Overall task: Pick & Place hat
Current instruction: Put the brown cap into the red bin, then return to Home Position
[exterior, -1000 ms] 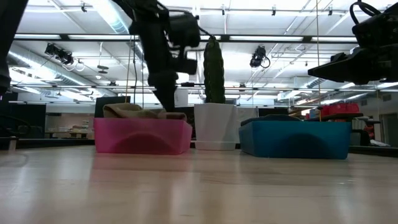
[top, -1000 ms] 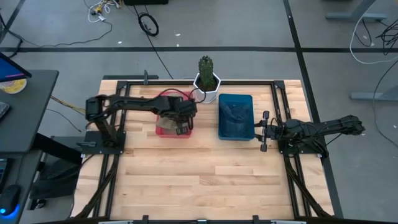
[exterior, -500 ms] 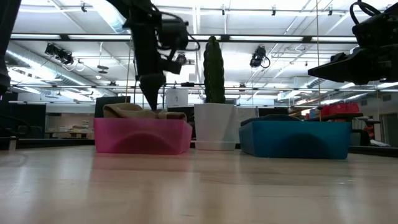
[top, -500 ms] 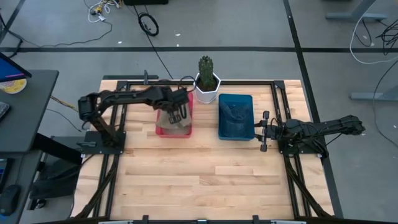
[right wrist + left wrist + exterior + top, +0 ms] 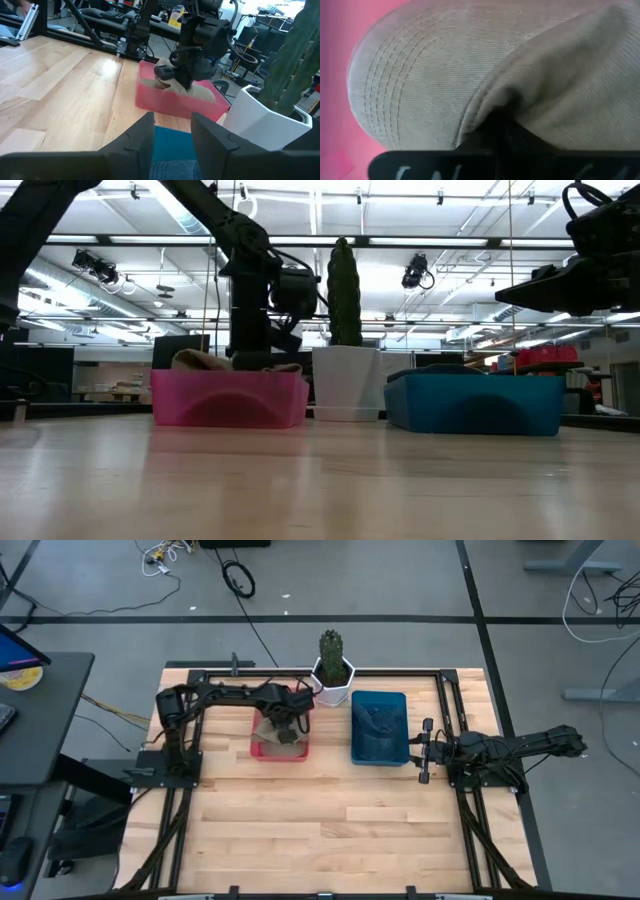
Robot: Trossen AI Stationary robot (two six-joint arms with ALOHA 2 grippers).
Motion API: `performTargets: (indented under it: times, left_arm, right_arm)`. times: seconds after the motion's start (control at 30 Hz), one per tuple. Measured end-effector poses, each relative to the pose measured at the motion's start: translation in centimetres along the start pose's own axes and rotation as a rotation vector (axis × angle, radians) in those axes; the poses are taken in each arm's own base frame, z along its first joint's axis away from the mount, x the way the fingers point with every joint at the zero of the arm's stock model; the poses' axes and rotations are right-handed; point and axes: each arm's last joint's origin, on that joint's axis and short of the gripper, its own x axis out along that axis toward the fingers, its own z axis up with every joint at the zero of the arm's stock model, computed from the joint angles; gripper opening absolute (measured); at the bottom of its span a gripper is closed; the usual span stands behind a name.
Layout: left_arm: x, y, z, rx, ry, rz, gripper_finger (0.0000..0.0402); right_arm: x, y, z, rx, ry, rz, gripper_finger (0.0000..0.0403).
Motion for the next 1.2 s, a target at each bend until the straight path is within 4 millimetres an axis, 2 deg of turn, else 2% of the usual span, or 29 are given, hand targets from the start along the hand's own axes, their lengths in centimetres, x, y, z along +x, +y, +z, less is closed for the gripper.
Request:
performTargets:
  times: [0.1, 0.5, 0.73, 0.8, 0.87, 0.97, 1.07, 1.2]
  left_arm:
    - [-0.7, 0.1, -0.1, -0.01, -0.019, -0.009, 0.0003]
    - [-7.3, 1.4, -1.0, -0.046, -0.234, -0.014, 0.0013]
    - [-9.2, 1.9, -0.8, -0.097, -0.355, -0.01, 0.0027]
    - [-9.3, 1.8, -0.7, -0.214, -0.364, -0.048, 0.0027]
    - [-9.3, 1.4, -0.7, -0.262, -0.359, -0.105, 0.0027]
    - [-9.8, -0.1, -0.6, -0.189, -0.377, -0.206, 0.0027]
    - [-11.3, -2.4, -0.5, -0.115, -0.458, -0.253, 0.0027]
    - [-13.6, -5.3, -0.9, -0.024, -0.58, -0.232, 0.0028]
  right_arm:
    - [0.0, 0.0, 0.0, 0.0, 0.0, 0.0, 0.0133]
    - [0.0, 0.0, 0.0, 0.0, 0.0, 0.0, 0.0133]
    - [0.0, 0.0, 0.0, 0.0, 0.0, 0.0, 0.0133]
    - [0.0, 0.0, 0.0, 0.0, 0.0, 0.0, 0.0132]
    - [0.0, 0.0, 0.0, 0.0, 0.0, 0.0, 0.0133]
    - [0.0, 0.0, 0.0, 0.0, 0.0, 0.0, 0.0133]
    - [0.0, 0.0, 0.0, 0.0, 0.0, 0.0, 0.0133]
    - [0.0, 0.0, 0.0, 0.0, 0.0, 0.0, 0.0133]
